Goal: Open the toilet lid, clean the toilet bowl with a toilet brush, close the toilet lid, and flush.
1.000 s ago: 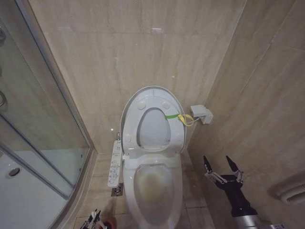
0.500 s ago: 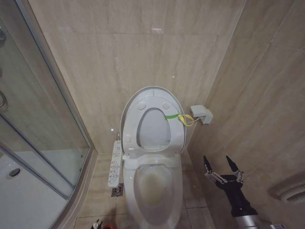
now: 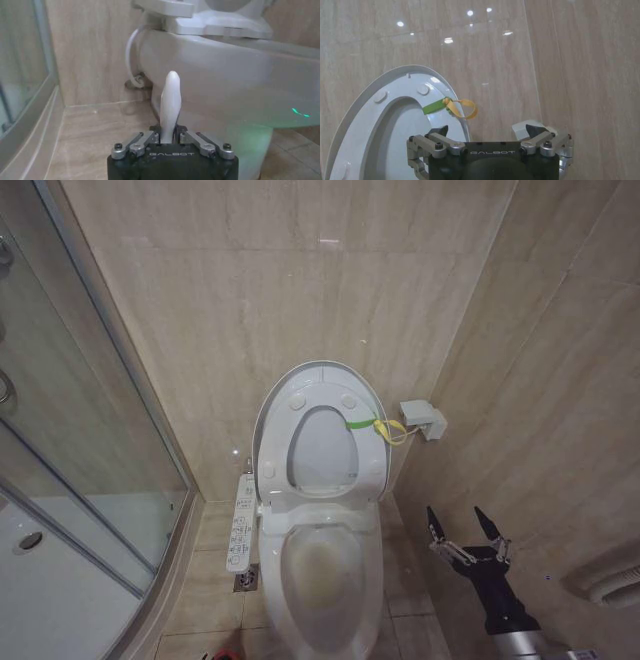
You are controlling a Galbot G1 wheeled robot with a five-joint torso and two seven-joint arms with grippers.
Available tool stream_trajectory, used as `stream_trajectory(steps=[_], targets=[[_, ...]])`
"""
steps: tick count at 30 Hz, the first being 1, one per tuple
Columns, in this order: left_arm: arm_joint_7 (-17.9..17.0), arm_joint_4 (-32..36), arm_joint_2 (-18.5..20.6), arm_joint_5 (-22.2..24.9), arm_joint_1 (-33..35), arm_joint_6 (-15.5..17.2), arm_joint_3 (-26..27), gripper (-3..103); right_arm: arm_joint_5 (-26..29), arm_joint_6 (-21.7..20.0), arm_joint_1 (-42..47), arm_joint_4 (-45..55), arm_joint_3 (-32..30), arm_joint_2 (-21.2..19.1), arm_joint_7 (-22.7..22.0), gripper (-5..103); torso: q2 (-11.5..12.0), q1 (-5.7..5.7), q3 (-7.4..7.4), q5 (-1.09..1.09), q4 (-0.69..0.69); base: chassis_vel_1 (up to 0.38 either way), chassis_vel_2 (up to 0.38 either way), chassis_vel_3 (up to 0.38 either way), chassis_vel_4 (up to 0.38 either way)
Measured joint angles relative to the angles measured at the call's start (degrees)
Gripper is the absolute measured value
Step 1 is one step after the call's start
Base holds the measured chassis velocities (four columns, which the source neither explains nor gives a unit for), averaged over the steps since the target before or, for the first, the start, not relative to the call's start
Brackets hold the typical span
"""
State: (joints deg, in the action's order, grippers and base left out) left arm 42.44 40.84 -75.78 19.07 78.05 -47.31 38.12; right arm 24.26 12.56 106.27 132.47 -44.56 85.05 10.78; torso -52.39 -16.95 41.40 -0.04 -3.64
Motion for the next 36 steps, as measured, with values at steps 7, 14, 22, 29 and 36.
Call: stream_trajectory(steps=[7,14,22,29,36], targets=[[0.9,2.62,0.33,6.01,1.05,0.48,-0.68,26,0.0,0.0,0.0,0.0,0.0,0.0,0.0,100,0.01,-0.01,0.01,0.0,0.0,0.0,0.0,0.0,0.0],[0.89,5.88,0.25,6.81,1.84,0.43,-0.6,53,0.0,0.0,0.0,0.0,0.0,0.0,0.0,100,0.01,-0.01,0.01,0.02,0.0,0.0,0.0,0.0,0.0],[-0.41,11.3,0.28,9.86,4.89,0.36,-0.76,80,0.0,0.0,0.0,0.0,0.0,0.0,0.0,100,0.0,-0.01,0.0,0.03,0.0,0.0,0.0,0.0,0.0],[-2.86,23.65,-0.58,9.56,11.24,0.37,-1.01,100,0.0,0.0,0.0,0.0,0.0,0.0,0.0,100,0.0,-0.01,0.0,0.05,-0.01,0.0,0.0,0.0,0.0],[-5.99,33.44,-1.5,8.71,17.15,0.41,-1.56,100,0.0,0.0,0.0,0.0,0.0,0.0,0.0,100,-0.01,0.0,-0.01,0.04,0.0,0.0,0.0,0.0,0.0]])
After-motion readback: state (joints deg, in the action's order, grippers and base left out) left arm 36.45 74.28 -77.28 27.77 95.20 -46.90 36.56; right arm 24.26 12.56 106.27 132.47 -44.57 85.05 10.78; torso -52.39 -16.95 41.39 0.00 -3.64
